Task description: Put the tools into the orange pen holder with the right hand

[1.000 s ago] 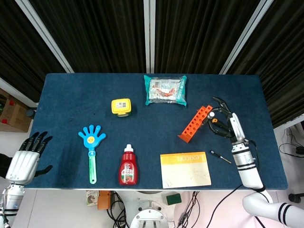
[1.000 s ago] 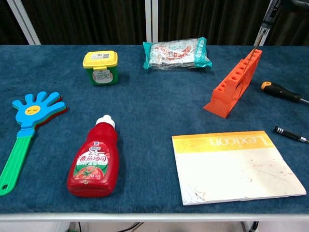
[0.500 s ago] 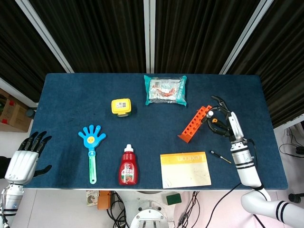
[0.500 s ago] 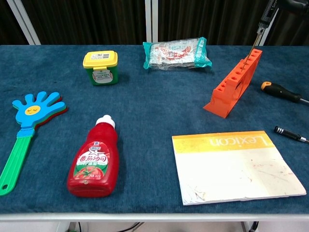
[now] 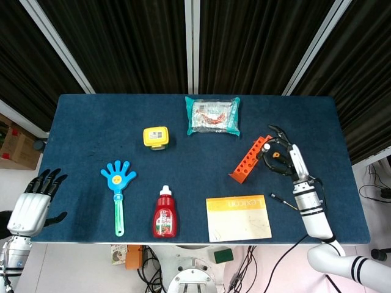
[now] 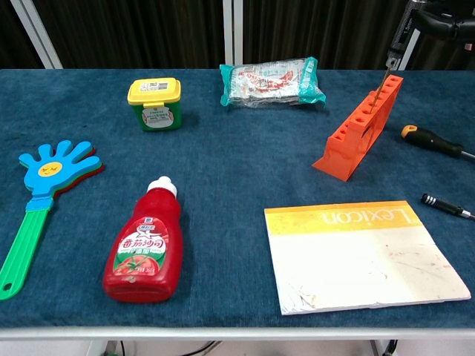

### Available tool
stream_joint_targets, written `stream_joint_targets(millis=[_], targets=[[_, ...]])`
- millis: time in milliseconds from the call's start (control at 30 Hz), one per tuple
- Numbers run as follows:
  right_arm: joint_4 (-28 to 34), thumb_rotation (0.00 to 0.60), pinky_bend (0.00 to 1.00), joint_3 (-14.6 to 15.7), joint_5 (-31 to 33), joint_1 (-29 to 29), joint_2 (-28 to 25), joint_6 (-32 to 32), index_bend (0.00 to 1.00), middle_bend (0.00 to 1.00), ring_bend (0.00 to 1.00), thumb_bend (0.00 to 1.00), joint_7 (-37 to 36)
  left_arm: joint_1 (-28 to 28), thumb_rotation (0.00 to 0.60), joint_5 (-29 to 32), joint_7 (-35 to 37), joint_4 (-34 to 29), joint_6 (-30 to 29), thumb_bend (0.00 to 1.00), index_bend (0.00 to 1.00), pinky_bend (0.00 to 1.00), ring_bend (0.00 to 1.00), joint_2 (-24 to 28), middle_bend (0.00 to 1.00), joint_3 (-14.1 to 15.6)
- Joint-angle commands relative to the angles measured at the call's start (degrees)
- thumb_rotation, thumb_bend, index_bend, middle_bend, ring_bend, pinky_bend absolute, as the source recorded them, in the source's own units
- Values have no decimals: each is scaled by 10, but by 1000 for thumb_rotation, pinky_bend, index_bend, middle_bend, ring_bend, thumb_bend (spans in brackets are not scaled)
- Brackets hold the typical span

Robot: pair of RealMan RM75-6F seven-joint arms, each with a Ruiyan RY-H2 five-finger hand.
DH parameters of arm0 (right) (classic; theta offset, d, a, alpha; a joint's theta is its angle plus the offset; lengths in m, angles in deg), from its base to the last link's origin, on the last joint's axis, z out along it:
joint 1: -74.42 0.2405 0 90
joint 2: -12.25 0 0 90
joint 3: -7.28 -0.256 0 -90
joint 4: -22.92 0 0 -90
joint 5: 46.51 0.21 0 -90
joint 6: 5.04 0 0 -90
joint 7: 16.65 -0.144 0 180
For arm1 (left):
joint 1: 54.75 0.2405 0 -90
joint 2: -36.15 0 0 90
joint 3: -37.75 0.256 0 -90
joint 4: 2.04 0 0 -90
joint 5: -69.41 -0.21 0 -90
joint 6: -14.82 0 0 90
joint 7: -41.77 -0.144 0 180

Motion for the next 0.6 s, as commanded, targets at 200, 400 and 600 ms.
stream_joint_targets(millis=[200,400,600], targets=[[-27,600,0,18,-6,6,22,-15,674,66,0,415,8,4,600,-5,-1,1,-10,54,145,182,28,-2,70,1],[-47,600,0,22,-10,8,39,-12,674,54,0,411,13,2,600,-3,-1,1,-4,54,145,182,29,-2,70,0],[-72,600,0,28,-14,7,54,-7,674,53,0,411,13,1,600,0,0,1,-2,54,145,182,29,-1,70,-1]])
